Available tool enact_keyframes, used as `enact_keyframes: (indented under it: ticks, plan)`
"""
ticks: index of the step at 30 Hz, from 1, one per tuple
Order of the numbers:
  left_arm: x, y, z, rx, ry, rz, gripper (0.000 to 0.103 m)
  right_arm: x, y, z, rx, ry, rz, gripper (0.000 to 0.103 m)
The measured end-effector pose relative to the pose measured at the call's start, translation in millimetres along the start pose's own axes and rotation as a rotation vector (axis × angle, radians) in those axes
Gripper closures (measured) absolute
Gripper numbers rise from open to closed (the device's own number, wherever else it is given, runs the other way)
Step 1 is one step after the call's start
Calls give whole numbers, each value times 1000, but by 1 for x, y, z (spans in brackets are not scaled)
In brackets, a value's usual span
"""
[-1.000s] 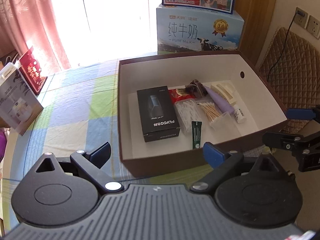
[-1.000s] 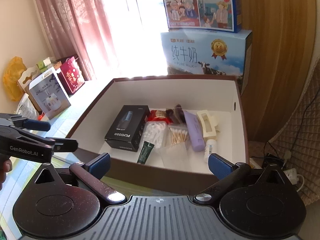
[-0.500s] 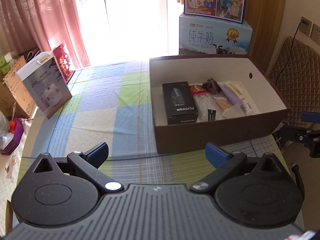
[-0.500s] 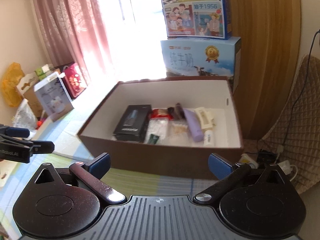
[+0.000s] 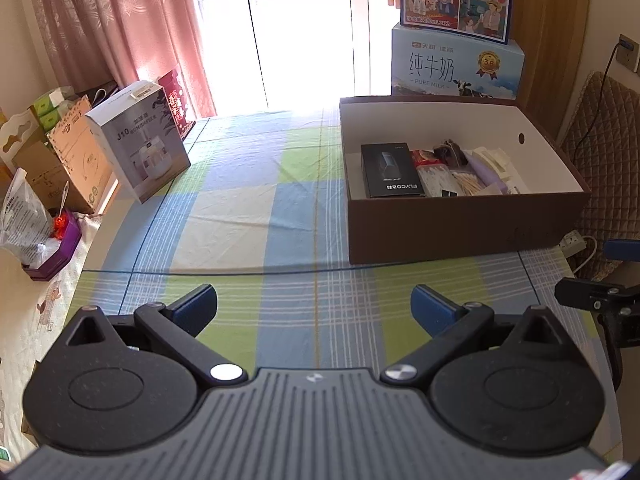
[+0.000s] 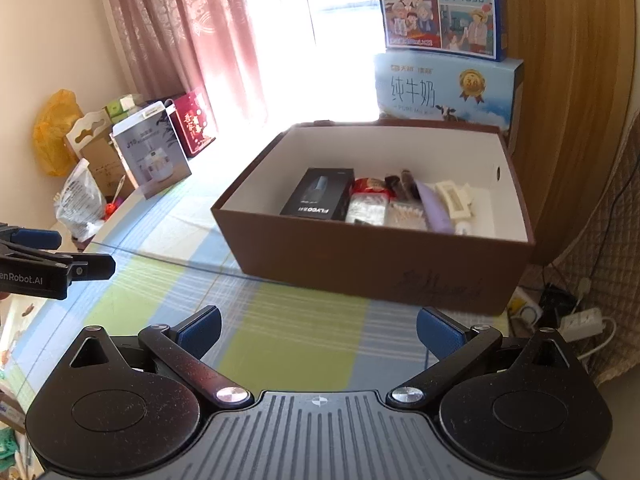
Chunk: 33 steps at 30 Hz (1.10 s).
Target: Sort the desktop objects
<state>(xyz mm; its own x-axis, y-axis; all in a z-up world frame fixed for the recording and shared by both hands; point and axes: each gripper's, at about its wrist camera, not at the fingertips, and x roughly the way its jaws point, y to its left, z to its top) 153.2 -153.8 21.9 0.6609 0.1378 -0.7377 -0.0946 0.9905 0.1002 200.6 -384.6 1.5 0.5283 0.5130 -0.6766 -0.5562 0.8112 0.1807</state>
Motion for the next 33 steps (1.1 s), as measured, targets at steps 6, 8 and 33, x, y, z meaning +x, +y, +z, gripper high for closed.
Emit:
enact_keyframes:
  ticks: [6, 8, 33]
  plan:
    - [-11, 10, -14, 0, 7, 4, 1, -9, 8, -6, 32, -14, -16, 2]
    - [-15, 15, -19, 1, 9, 1, 1, -12, 13, -9, 33, -13, -23, 2]
    - [-43, 65, -67, 36, 41, -10, 1, -22, 99, -55, 47, 36, -57, 2]
